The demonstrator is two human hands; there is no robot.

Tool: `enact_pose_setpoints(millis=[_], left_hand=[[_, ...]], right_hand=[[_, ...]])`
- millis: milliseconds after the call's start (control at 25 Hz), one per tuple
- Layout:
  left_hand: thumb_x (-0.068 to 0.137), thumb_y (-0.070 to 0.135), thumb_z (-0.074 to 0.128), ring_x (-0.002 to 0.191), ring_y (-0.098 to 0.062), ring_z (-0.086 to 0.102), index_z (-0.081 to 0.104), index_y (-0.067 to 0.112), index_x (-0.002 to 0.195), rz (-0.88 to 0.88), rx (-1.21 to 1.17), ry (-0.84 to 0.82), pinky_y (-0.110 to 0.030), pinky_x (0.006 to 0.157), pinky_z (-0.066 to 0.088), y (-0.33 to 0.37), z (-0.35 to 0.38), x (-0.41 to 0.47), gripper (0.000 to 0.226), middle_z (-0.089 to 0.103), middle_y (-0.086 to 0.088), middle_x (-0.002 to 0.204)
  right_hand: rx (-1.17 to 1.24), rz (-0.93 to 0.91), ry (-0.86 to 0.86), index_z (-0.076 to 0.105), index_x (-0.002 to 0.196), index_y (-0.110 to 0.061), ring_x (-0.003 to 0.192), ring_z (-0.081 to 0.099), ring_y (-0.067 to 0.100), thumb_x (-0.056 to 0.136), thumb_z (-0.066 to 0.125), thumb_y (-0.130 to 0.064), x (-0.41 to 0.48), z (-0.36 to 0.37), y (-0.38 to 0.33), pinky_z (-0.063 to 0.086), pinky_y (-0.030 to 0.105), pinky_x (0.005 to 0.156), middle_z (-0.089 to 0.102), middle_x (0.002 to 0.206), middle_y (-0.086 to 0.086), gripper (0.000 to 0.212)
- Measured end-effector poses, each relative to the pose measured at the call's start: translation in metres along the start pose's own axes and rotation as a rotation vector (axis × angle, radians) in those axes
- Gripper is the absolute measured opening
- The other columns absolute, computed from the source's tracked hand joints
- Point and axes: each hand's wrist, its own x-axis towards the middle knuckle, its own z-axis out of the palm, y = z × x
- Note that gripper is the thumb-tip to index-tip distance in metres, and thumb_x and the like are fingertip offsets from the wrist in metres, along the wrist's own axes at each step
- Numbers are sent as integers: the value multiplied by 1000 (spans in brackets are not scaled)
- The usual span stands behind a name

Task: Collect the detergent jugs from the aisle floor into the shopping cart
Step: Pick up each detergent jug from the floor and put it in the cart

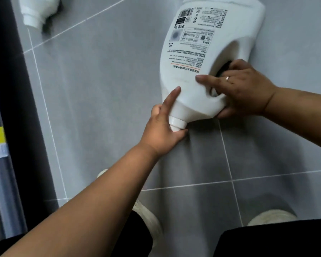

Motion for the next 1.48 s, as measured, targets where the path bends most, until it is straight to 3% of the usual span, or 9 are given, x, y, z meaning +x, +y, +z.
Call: enact_pose_setpoints(millis=[240,360,480,600,760,880,1000,1160,1480], left_hand=[[68,28,79,129,-7,47,41,35,142,213,-50,71,-30,109,38,31,-90,29,83,50,8,139],[67,21,82,105,-2,58,54,25,127,284,-124,144,-27,93,49,65,-119,48,66,61,10,117],[66,28,82,88,-9,60,53,31,116,302,-216,220,-33,77,56,97,-129,63,58,61,6,103],[68,33,78,88,-14,59,52,26,111,370,-279,321,-33,72,54,126,-125,75,51,60,3,103],[71,27,80,106,-12,56,48,22,123,507,-258,410,-37,95,50,161,-111,87,62,54,8,116],[73,16,82,107,2,53,44,23,128,546,-282,451,-22,99,43,176,-102,94,68,48,21,119],[74,13,82,104,14,51,43,29,128,535,-285,423,-6,90,36,188,-98,95,68,49,34,116],[72,16,82,96,11,54,47,38,124,462,-314,311,-7,84,38,224,-118,66,66,50,48,104],[64,32,78,80,-2,57,56,41,97,420,-375,96,-18,74,45,410,-239,-83,40,58,23,90]], right_hand=[[157,210,243,45,132,-19,66,66,33,59,64,-69,45,-47,-14,50,39,72,71,80,8,90],[300,405,339,47,135,-24,78,66,30,51,68,-70,55,-80,-11,53,40,80,70,94,9,98],[504,515,403,48,135,-30,82,58,6,49,72,-68,61,-116,-8,48,23,88,62,107,-16,98],[656,612,495,48,127,-40,71,55,5,47,75,-63,56,-137,-8,48,12,75,57,85,-19,87],[763,700,585,58,112,-46,75,58,1,48,74,-61,44,-146,-13,47,11,74,63,88,-16,68],[808,760,620,61,104,-51,85,62,-4,47,75,-61,41,-151,-16,46,10,80,65,100,-25,60],[830,844,589,64,108,-46,91,63,-6,42,85,-59,32,-162,-24,45,5,80,68,101,-24,70],[805,936,507,64,114,-44,91,58,-17,36,84,-54,23,-215,-62,40,-2,72,61,99,-41,81],[730,1174,517,58,107,-48,77,56,-13,40,73,-60,21,-470,-211,38,0,63,62,90,-22,70]])
